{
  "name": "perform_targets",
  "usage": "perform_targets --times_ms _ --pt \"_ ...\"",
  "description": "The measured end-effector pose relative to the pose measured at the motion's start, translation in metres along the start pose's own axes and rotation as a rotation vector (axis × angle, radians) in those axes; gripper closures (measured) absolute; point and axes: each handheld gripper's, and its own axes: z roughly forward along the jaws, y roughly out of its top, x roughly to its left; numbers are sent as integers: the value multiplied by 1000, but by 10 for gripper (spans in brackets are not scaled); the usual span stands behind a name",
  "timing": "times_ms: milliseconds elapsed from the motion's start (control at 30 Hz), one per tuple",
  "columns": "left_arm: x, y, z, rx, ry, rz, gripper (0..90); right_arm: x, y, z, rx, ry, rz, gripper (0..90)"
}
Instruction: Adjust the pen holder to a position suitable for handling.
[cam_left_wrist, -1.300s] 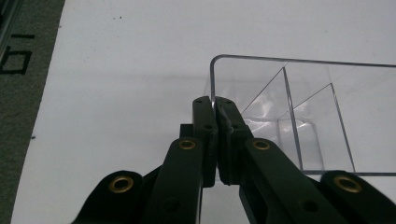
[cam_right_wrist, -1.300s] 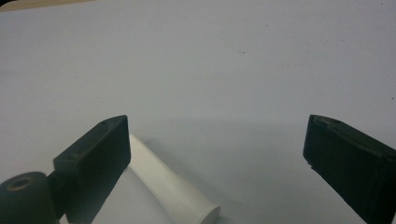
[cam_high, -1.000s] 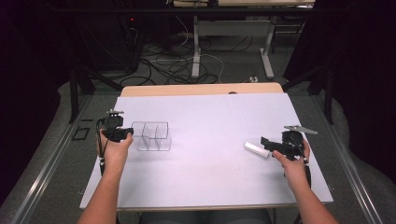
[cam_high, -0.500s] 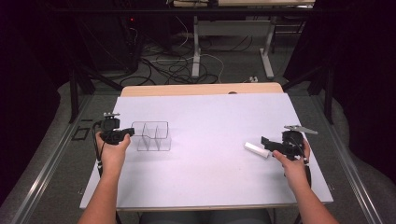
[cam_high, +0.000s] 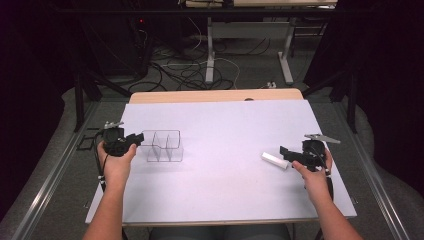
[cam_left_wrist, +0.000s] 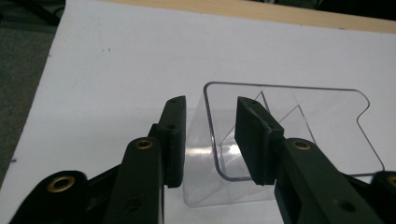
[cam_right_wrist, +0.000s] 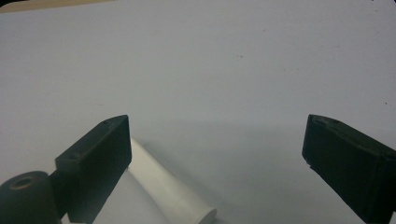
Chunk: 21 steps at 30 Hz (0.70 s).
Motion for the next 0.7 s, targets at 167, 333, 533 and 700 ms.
perform_targets --times_ms 167,333,533,700 --pt "4 -1 -2 -69 -23 1 533 0 0 0 0 -3 2 79" --pt "9 -3 -3 -98 -39 11 460 0 0 1 6 -3 3 80" --pt "16 -5 -5 -152 -10 40 381 0 1 3 5 -6 -10 83" --pt "24 -7 -6 -174 20 66 372 3 2 6 12 -5 -8 83"
